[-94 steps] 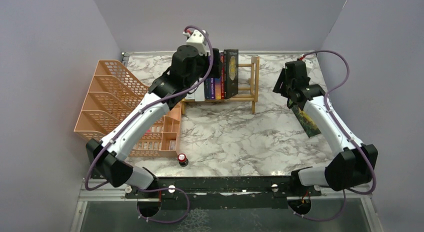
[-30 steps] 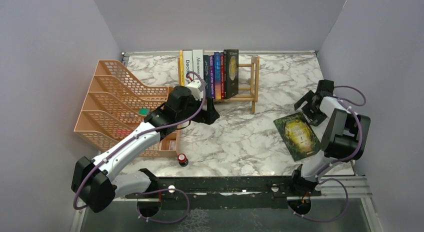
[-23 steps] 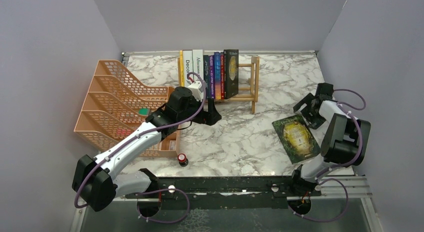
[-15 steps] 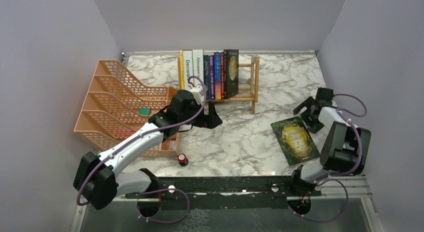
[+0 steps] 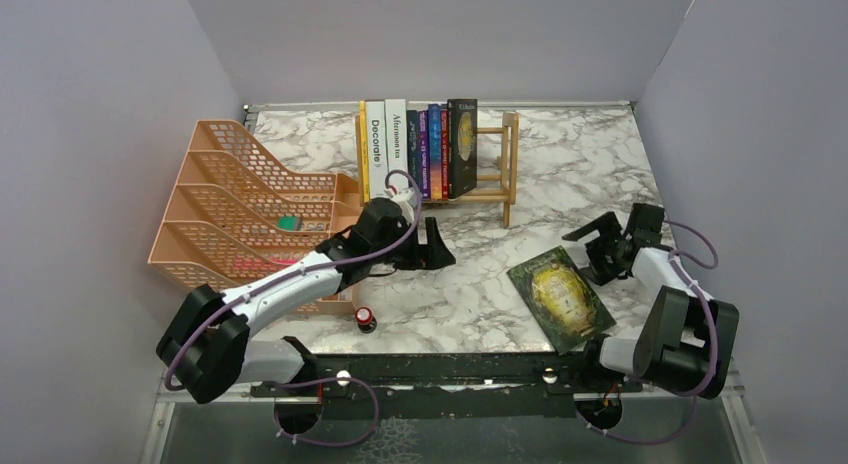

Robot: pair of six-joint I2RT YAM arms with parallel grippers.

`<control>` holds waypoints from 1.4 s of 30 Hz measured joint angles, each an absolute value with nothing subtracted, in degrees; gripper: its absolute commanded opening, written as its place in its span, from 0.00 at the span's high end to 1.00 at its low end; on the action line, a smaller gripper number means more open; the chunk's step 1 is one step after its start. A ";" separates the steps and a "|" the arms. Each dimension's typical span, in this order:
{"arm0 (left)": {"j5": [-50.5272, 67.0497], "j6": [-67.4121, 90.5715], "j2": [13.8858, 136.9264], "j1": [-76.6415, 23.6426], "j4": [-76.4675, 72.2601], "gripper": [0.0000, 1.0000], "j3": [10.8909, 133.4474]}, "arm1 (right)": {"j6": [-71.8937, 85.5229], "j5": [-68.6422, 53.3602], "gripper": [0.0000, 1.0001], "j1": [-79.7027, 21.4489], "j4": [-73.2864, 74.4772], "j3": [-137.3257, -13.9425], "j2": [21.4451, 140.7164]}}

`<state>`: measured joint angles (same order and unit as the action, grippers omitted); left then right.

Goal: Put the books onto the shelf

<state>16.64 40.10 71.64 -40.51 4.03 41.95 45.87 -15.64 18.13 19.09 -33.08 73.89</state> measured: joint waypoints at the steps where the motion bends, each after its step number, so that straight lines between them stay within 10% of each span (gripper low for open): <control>1: 16.51 41.41 72.34 -41.60 2.31 0.16 40.69 | 46.00 -16.69 0.07 18.13 18.65 -32.23 73.36; 15: 10.35 55.46 93.38 -56.25 -14.90 0.14 41.47 | 44.60 -21.32 0.07 18.13 13.98 -27.88 70.74; 22: 9.34 61.49 103.70 -57.93 -23.53 0.41 47.18 | 43.90 -21.69 0.10 18.13 11.38 -25.80 69.43; 42: 6.15 70.76 113.19 -60.27 -27.07 0.62 54.39 | 40.23 -25.69 0.15 18.11 6.07 -25.12 71.40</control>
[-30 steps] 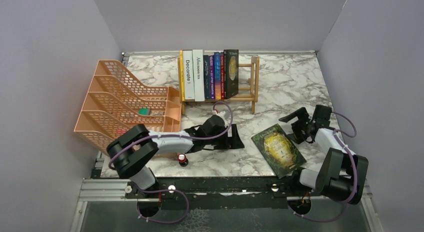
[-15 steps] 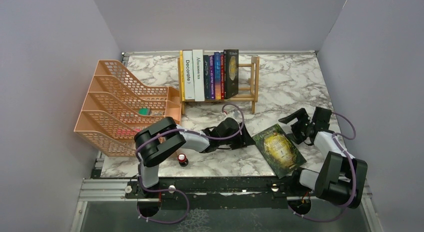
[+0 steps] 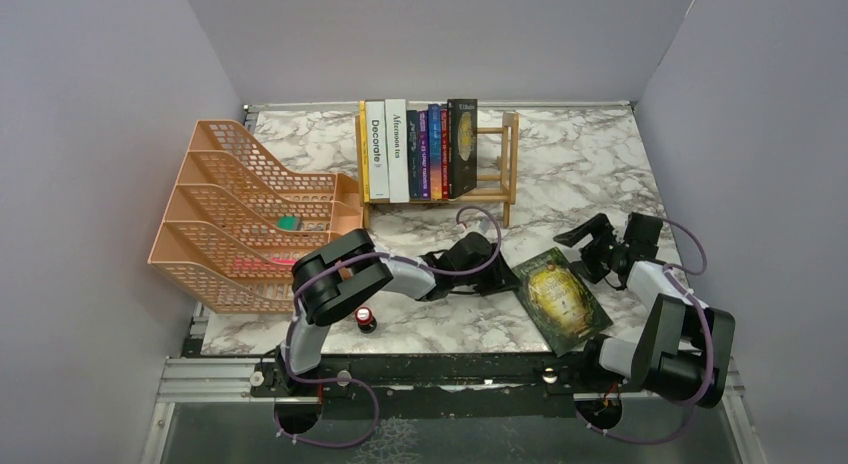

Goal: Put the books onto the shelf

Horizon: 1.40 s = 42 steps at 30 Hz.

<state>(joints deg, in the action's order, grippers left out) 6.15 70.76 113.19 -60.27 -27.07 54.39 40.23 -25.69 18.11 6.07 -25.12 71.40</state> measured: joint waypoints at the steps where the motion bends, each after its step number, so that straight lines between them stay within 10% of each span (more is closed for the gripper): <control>1: 6.17 70.78 113.49 -60.01 -26.48 0.63 54.96 | 39.88 -26.02 0.15 18.11 5.82 -25.12 71.53; 26: 0.45 66.17 114.87 -52.49 -11.18 0.63 64.77 | 31.83 -21.69 0.26 4.91 -2.24 -30.81 79.92; 42: -6.22 63.51 111.46 -54.98 -9.39 0.39 63.07 | 34.74 -8.95 0.18 1.13 13.78 -31.14 71.70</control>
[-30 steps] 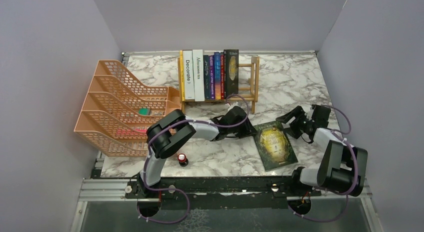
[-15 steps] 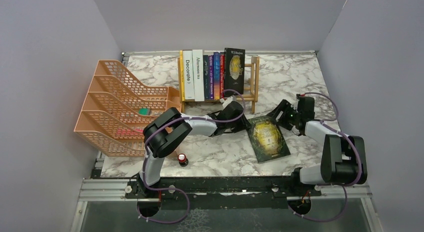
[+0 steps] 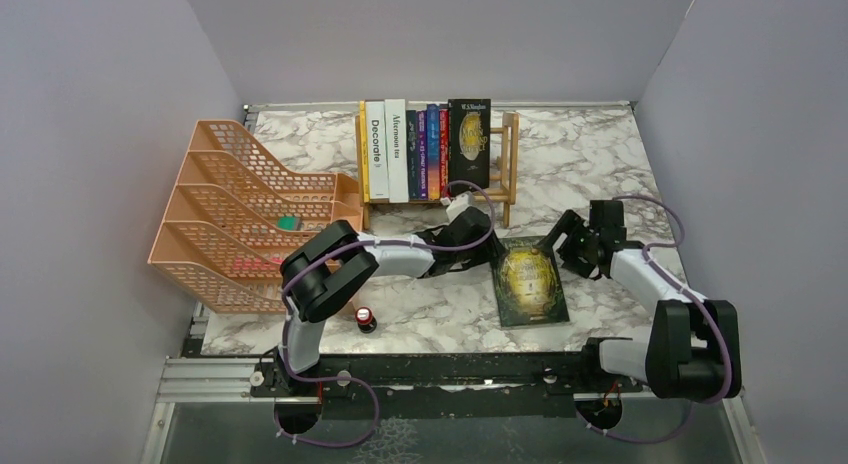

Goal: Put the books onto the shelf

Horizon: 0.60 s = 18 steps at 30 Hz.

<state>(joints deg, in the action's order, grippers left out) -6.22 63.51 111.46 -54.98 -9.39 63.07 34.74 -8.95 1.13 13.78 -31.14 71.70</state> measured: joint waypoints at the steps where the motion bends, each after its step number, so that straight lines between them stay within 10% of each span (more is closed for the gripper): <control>1: -6.39 63.37 111.31 -55.22 -9.26 0.37 63.02 | 35.31 -8.19 0.19 1.13 14.57 -31.14 71.40; 18: -5.58 62.48 110.98 -58.24 -8.19 0.57 62.39 | 35.46 -17.39 0.28 1.63 24.93 -31.14 67.48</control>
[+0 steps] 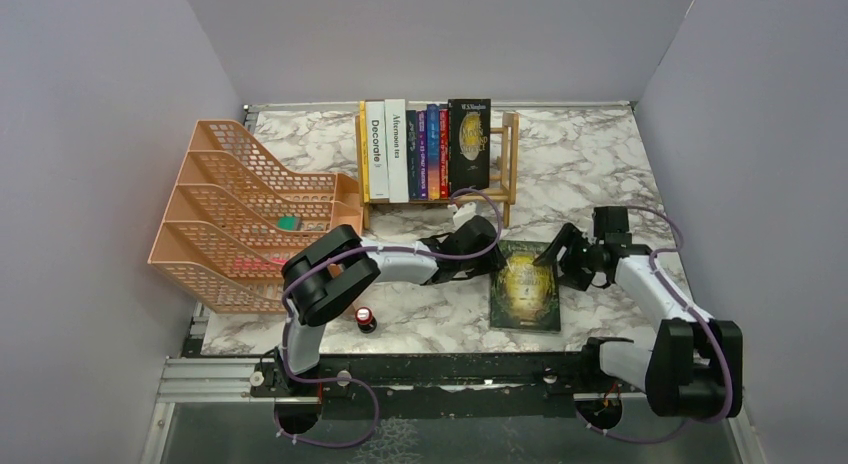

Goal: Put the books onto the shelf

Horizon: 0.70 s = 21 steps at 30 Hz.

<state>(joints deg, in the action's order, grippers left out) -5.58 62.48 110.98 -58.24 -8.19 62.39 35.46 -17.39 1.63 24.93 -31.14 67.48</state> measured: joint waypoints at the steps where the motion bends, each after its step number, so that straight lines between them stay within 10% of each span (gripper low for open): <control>1: -5.58 62.33 111.02 -58.19 -8.05 0.57 62.43 | 35.03 -17.98 0.29 1.67 26.11 -31.16 66.54; 21: -5.96 61.49 111.04 -57.98 -8.32 0.56 62.59 | 33.32 -25.21 0.68 1.72 30.35 -33.52 57.47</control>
<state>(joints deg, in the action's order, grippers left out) -5.96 61.49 111.04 -57.98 -8.32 62.59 33.32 -25.21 1.72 30.35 -33.52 57.47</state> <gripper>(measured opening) 0.431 0.392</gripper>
